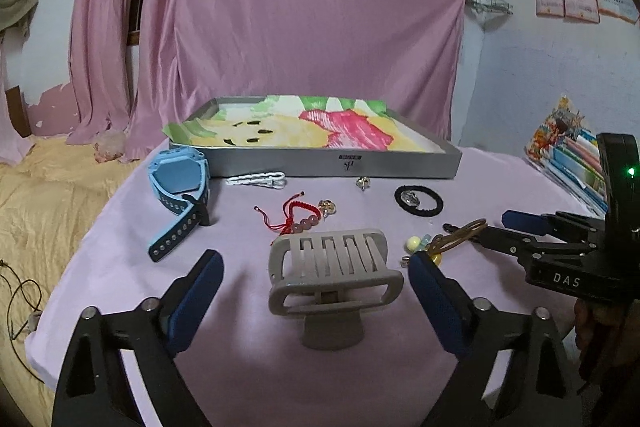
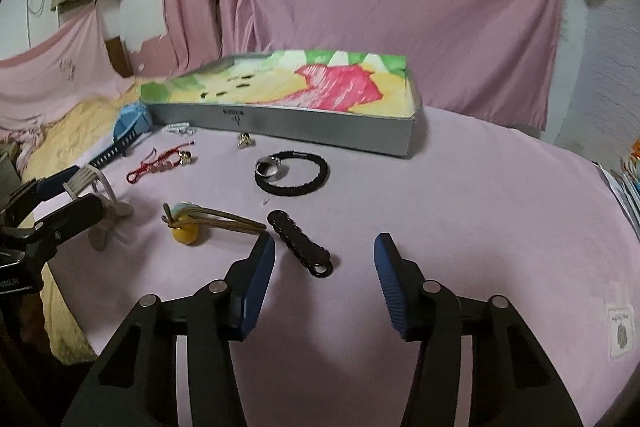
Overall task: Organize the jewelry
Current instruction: 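Grasp the black beaded bracelet with the right tool while the left tool grasps the grey claw clip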
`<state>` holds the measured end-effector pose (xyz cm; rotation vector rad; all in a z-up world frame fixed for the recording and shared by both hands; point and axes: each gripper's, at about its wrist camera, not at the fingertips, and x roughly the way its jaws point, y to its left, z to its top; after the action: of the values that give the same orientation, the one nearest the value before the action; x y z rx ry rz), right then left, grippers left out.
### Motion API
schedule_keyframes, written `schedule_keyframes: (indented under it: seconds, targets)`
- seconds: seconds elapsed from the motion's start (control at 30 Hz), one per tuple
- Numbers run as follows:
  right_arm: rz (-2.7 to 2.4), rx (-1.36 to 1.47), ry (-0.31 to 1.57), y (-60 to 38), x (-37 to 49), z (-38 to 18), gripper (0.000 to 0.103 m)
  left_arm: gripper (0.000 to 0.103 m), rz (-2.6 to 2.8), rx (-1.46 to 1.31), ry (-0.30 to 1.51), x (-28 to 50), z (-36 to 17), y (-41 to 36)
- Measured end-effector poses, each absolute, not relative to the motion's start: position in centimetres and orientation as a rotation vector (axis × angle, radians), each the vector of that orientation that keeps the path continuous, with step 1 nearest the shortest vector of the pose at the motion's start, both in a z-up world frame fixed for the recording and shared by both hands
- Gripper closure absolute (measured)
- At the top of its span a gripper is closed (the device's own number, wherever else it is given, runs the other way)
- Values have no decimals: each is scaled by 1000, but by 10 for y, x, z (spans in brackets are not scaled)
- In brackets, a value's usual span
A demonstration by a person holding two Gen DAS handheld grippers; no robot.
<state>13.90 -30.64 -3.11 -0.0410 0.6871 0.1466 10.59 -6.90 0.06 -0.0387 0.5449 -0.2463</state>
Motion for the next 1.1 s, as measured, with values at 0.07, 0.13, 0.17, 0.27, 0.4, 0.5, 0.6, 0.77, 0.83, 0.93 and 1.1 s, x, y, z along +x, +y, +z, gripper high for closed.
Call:
schedule_keyframes:
  seconds: [0.07,0.13,0.17,0.27,0.4,0.5,0.6,0.77,0.83,0.93,1.1]
  targets:
    - [160,-44,707,-307,144,-31,56,16,-248,-31,557,109,-1,-71]
    - [174,-49,728,-306,148,-32,57,21,-250,-23,570,113,-2,-73]
    - [178,-52,733,-306,150,-33,57,24,-251,-18,578,115,-2,-74]
    - [202,-53,751,-305,154,-34,57,33,-253,-9,595,119,-5,-77]
    - [215,-63,756,-304,154,-35,64,39,-259,-12,602,121,-6,-79]
    - [218,-60,751,-305,153,-34,74,39,-256,-8,602,121,-6,-79]
    - [221,-61,743,-305,151,-34,88,39,-267,-12,602,119,-6,-80]
    - [219,-45,721,-305,145,-33,90,39,-293,-14,578,116,-4,-81]
    - [218,-18,699,-309,141,-31,90,39,-298,-13,560,115,-1,-82]
    - [203,21,657,-318,138,-25,90,39,-302,-15,531,115,6,-81]
    - [188,45,608,-328,146,-9,90,39,-298,-28,494,130,27,-77]
